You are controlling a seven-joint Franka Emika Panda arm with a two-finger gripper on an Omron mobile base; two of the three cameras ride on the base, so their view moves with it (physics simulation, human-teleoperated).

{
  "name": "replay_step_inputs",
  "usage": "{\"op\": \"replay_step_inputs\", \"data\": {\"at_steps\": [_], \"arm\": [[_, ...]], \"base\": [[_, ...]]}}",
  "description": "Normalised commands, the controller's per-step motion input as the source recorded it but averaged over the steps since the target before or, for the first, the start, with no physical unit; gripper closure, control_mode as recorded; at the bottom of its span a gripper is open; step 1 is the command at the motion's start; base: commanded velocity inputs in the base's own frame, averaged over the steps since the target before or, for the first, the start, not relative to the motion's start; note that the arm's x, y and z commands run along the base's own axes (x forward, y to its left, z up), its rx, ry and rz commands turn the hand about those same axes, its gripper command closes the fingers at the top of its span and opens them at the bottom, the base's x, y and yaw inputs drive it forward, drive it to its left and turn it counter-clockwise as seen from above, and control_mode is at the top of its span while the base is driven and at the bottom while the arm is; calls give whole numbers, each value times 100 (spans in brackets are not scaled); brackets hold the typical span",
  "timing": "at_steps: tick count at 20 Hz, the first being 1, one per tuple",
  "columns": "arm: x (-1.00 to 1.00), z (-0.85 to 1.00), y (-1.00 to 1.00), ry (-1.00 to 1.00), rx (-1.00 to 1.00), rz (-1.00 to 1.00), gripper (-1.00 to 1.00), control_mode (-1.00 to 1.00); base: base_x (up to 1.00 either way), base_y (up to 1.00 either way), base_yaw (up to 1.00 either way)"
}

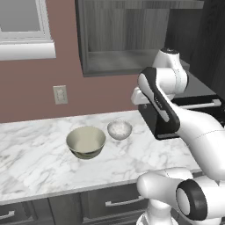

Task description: Pick up the bowls on the counter and stack them on top of one another in the open cabinet. Place the smaller bowl on top of the larger bowl.

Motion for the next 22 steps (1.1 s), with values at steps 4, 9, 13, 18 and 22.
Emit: {"op": "replay_step_inputs", "data": {"at_steps": [4,9,13,18,22], "arm": [[-18,0,-1,-5,1,0,-100,-100],[-19,-5,2,-1,0,-1,-100,-100],[-13,-15,10,5,1,-5,-100,-100],[-5,-21,20,10,0,-8,-100,-100],[0,-28,24,4,1,-10,-100,-100]], "base": [[0,0,0],[0,0,0],[0,0,0],[0,0,0],[0,0,0]]}}
